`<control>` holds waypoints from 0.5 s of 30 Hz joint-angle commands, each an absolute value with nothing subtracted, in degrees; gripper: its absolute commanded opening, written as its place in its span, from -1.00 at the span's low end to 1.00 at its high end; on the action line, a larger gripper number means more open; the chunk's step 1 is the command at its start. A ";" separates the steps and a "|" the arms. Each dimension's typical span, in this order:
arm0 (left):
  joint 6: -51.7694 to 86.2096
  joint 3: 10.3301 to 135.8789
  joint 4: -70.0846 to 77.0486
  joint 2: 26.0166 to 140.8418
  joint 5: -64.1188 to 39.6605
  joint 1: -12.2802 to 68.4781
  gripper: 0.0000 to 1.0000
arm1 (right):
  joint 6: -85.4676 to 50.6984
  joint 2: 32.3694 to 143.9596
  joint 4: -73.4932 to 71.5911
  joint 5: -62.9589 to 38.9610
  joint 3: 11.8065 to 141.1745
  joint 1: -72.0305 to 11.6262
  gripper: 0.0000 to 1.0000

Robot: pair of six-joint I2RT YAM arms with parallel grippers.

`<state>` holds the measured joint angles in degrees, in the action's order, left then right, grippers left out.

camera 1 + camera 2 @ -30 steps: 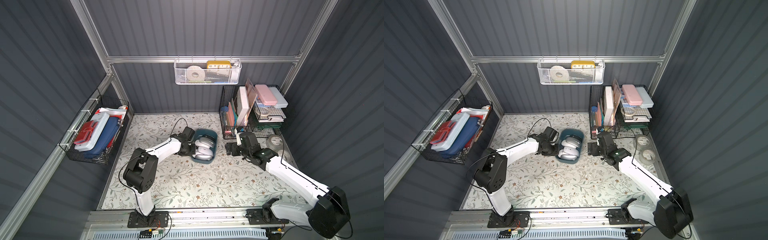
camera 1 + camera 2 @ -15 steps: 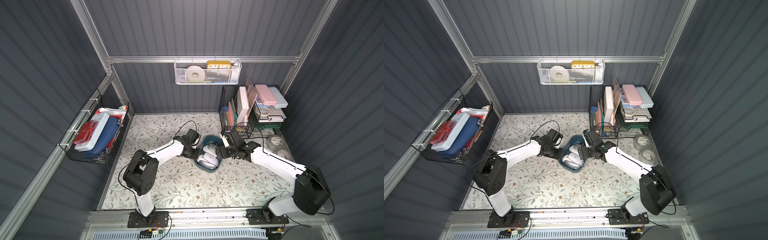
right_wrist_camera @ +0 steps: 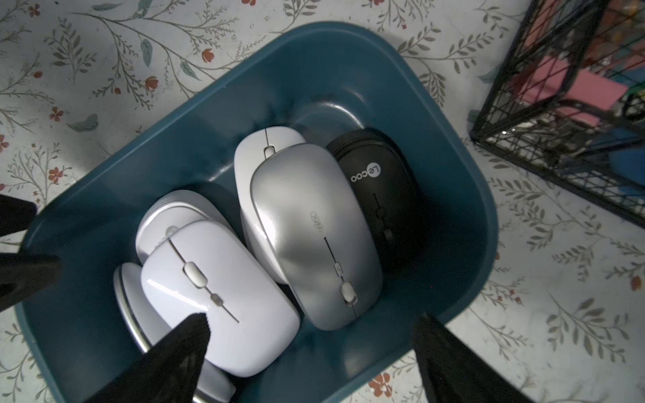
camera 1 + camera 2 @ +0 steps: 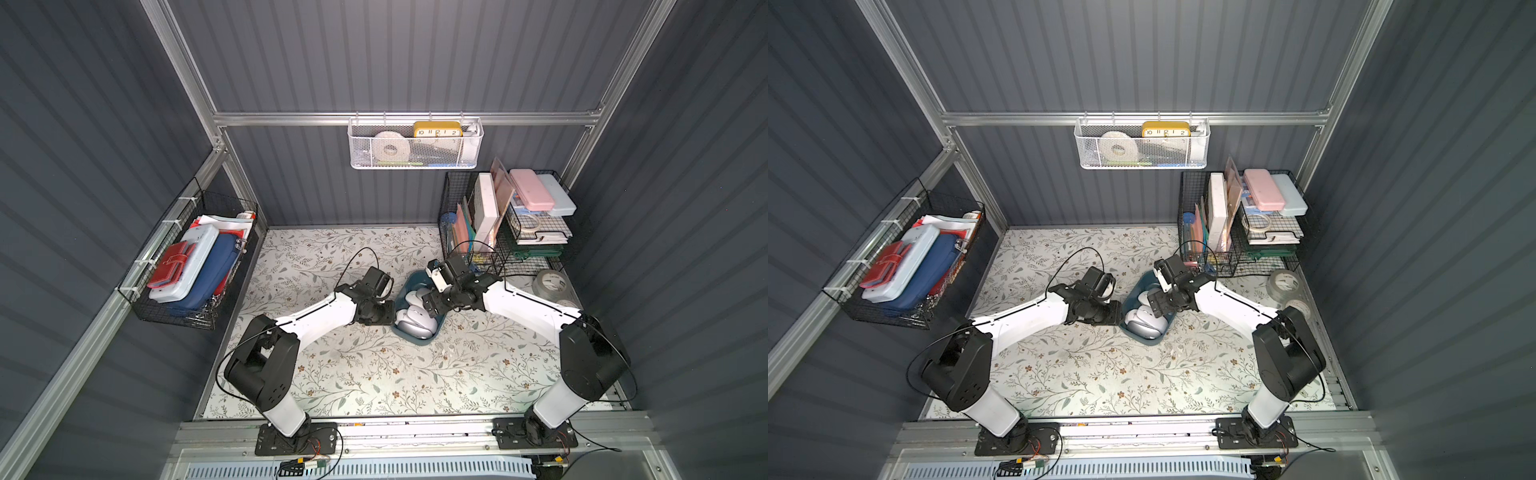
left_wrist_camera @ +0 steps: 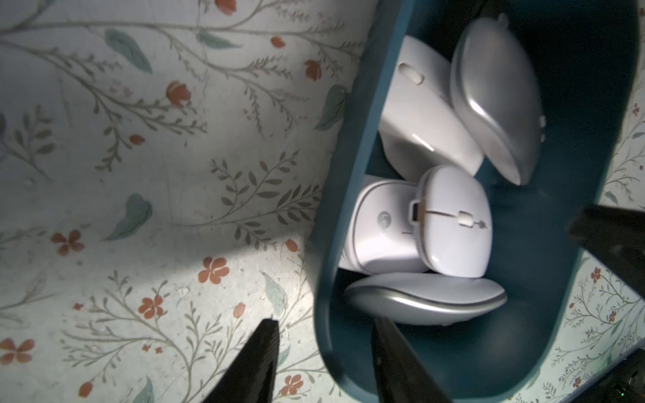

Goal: Take out the mouse from the storage box
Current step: Adjust the storage box at the center of the board.

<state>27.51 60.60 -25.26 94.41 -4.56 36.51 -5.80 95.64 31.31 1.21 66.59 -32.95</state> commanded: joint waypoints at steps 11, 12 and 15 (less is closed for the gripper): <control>31.43 62.16 -24.74 97.73 -3.65 36.92 -0.49 | -1.16 100.80 33.49 -3.59 71.68 -30.23 0.93; 30.50 63.07 -25.55 98.33 -2.63 36.87 -0.58 | -1.16 100.81 33.42 -3.85 71.64 -30.22 0.93; 26.70 65.64 -26.95 100.41 -1.98 35.85 -0.96 | -1.41 100.72 33.64 -3.61 71.45 -30.23 0.93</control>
